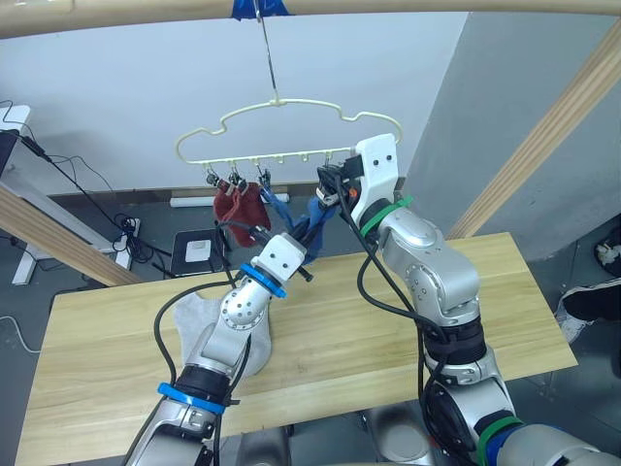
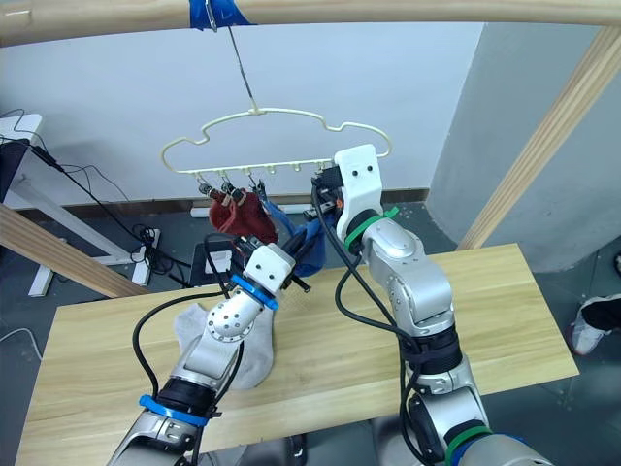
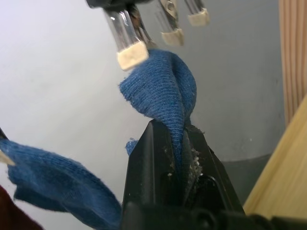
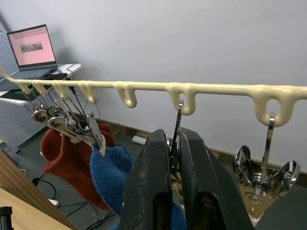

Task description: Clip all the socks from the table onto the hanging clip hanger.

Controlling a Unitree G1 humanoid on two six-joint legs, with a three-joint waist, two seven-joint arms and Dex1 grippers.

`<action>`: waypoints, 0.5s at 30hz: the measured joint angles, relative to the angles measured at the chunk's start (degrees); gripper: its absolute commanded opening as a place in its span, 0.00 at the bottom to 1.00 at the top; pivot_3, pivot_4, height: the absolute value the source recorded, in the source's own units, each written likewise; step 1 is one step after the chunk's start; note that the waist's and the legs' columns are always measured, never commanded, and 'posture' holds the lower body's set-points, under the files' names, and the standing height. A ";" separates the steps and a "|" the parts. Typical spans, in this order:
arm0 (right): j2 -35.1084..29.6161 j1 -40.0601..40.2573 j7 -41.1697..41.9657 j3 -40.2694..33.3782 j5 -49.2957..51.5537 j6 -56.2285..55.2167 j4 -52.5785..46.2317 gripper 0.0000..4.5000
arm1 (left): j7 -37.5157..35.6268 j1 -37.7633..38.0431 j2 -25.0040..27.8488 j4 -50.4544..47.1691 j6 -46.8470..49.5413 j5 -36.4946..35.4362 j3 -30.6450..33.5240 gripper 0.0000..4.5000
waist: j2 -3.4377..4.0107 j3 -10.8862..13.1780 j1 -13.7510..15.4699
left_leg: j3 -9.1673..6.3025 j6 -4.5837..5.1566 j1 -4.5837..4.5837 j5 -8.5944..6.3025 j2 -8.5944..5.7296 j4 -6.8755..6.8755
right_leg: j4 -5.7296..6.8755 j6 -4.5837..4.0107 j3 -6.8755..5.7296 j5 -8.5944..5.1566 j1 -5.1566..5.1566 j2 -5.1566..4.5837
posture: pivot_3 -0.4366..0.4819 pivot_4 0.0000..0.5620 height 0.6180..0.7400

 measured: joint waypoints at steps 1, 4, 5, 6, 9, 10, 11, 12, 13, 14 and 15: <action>0.02 0.00 0.00 0.00 0.00 0.00 0.00 0.00 | -0.05 0.06 -0.02 0.00 -0.43 -0.27 0.00 0.00 | 0.00 0.00 -0.01 | 0.00 0.00 0.00 0.00 0.00 0.00 | 0.00 0.00 0.00 0.00 0.00 0.00 | 0.16 0.42 0.99; 0.06 0.00 0.00 -0.08 0.00 0.02 0.00 0.00 | -0.24 0.74 -0.07 0.00 -0.79 -0.50 0.02 0.00 | 0.00 0.00 -0.02 | 0.00 0.00 0.00 0.00 0.00 0.00 | 0.00 0.00 0.00 0.00 0.00 0.00 | 0.17 0.42 0.99; 0.16 0.00 -0.01 -0.23 0.05 0.08 0.00 0.00 | -0.29 1.00 -0.23 0.00 -0.79 -0.82 0.03 0.00 | 0.00 0.00 -0.01 | -0.01 0.00 0.00 0.00 0.00 0.00 | 0.00 0.00 0.00 0.00 0.00 0.00 | 0.17 0.42 0.99; 0.25 0.00 -0.02 -0.38 0.15 0.13 0.00 0.00 | -0.35 1.16 -0.46 0.00 -0.79 -1.32 0.02 0.00 | 0.00 0.00 0.00 | -0.01 0.00 0.00 0.00 0.00 0.00 | 0.00 0.00 0.00 0.00 0.00 0.00 | 0.17 0.42 0.99; 0.83 0.00 -0.05 -0.67 1.02 1.09 0.00 0.00 | -0.83 1.15 -1.26 0.00 -0.83 -2.39 0.04 0.00 | 0.00 0.00 0.00 | -0.01 0.00 0.00 0.00 0.00 0.01 | 0.01 0.00 0.00 0.00 0.00 0.00 | 0.17 0.42 0.99; 0.97 0.00 -0.05 -0.66 1.30 1.30 0.00 0.00 | -1.05 1.12 -1.37 0.00 -0.83 -2.58 0.04 0.00 | 0.00 0.00 -0.01 | 0.00 0.00 0.01 0.00 0.00 0.01 | 0.01 0.00 0.00 0.00 0.00 0.00 | 0.17 0.42 0.99; 1.02 0.00 -0.07 -0.67 1.59 1.35 0.00 0.00 | -1.13 1.10 -1.45 0.00 -0.83 -2.59 0.04 0.00 | 0.00 0.00 -0.02 | -0.01 0.00 0.01 0.00 -0.01 0.01 | 0.01 0.00 -0.01 0.00 0.00 0.00 | 0.17 0.42 0.99; 1.02 0.00 -0.07 -0.66 1.75 1.39 0.00 0.00 | -1.15 1.08 -1.56 0.00 -0.82 -2.60 0.05 0.00 | 0.00 0.00 -0.01 | -0.01 0.00 0.00 0.00 -0.01 0.01 | 0.01 0.00 -0.02 0.00 0.00 0.01 | 0.17 0.42 0.99; 0.99 0.00 -0.09 -0.67 1.90 1.53 0.00 0.00 | -1.13 0.99 -1.68 0.00 -0.80 -2.60 0.10 0.00 | 0.00 0.00 -0.01 | -0.01 0.00 0.00 0.00 -0.01 0.00 | 0.01 0.00 -0.01 0.00 0.00 0.01 | 0.17 0.42 0.99; 0.97 0.00 -0.10 -0.66 2.04 1.67 0.00 0.00 | -1.10 0.83 -1.80 0.00 -0.78 -2.60 0.16 0.00 | 0.00 0.00 -0.01 | -0.01 0.00 0.00 0.00 -0.01 0.01 | 0.01 0.00 -0.01 0.00 0.00 0.01 | 0.17 0.42 0.99; 0.97 0.00 -0.13 -0.66 2.07 1.82 0.00 0.00 | -1.08 0.62 -1.93 -0.01 -0.77 -2.60 0.21 0.00 | 0.00 0.00 0.00 | 0.00 0.00 0.00 0.00 -0.01 0.01 | 0.01 0.00 0.00 0.00 0.00 0.01 | 0.17 0.42 0.99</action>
